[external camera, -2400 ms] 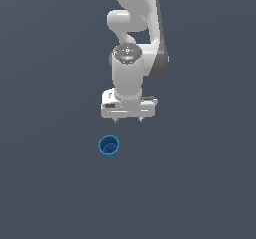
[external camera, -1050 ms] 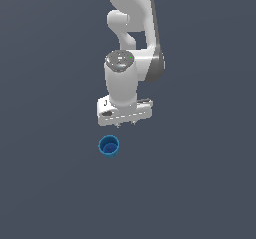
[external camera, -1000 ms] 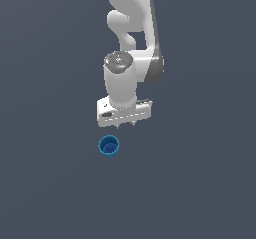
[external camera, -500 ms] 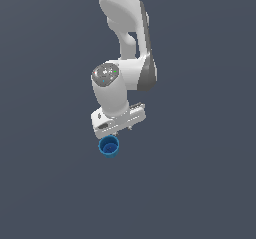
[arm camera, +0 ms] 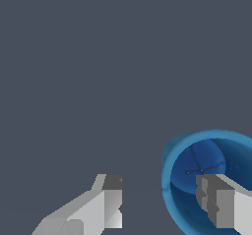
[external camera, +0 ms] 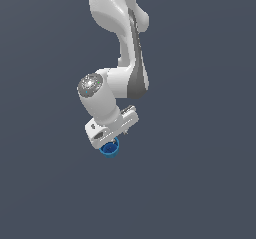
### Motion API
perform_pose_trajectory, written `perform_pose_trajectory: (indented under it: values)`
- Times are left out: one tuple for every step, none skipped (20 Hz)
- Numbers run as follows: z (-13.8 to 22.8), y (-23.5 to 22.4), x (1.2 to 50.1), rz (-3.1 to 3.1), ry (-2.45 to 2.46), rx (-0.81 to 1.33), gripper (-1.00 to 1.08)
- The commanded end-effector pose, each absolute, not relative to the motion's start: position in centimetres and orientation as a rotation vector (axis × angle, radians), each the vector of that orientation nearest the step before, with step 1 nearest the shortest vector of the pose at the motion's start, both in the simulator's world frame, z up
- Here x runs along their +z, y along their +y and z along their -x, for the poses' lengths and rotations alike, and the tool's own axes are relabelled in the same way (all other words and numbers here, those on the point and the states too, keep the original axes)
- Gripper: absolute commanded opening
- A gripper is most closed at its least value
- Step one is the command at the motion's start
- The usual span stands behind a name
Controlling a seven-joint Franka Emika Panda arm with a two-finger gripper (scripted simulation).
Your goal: Pick up the object and move it to a goal position.
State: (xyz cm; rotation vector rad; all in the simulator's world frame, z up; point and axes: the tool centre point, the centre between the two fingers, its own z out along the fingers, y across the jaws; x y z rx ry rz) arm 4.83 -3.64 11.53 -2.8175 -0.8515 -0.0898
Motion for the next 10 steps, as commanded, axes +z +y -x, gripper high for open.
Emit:
perform_pose_trajectory:
  values:
    - [-5.3,-4.1,11.2,2.777,-0.911,-0.115,0.28]
    - [-5.4,-4.2,11.0,2.761,-0.934,-0.126,0.28]
    - [-5.6,-4.4,10.9,2.744,-0.956,-0.138,0.28]
    - [-5.8,-4.6,10.8,2.728,-0.977,-0.15,0.28]
    - [-6.0,-4.8,10.7,2.712,-0.999,-0.162,0.28]
    - [-6.1,-5.0,10.6,2.695,-1.02,-0.175,0.28]
    - [-6.3,-5.2,10.5,2.679,-1.041,-0.188,0.28]
    - [-6.5,-5.4,10.4,2.662,-1.061,-0.202,0.28]
    - [-6.7,-5.6,10.3,2.646,-1.081,-0.216,0.28]
    - [-6.8,-5.8,10.2,2.629,-1.101,-0.23,0.28]
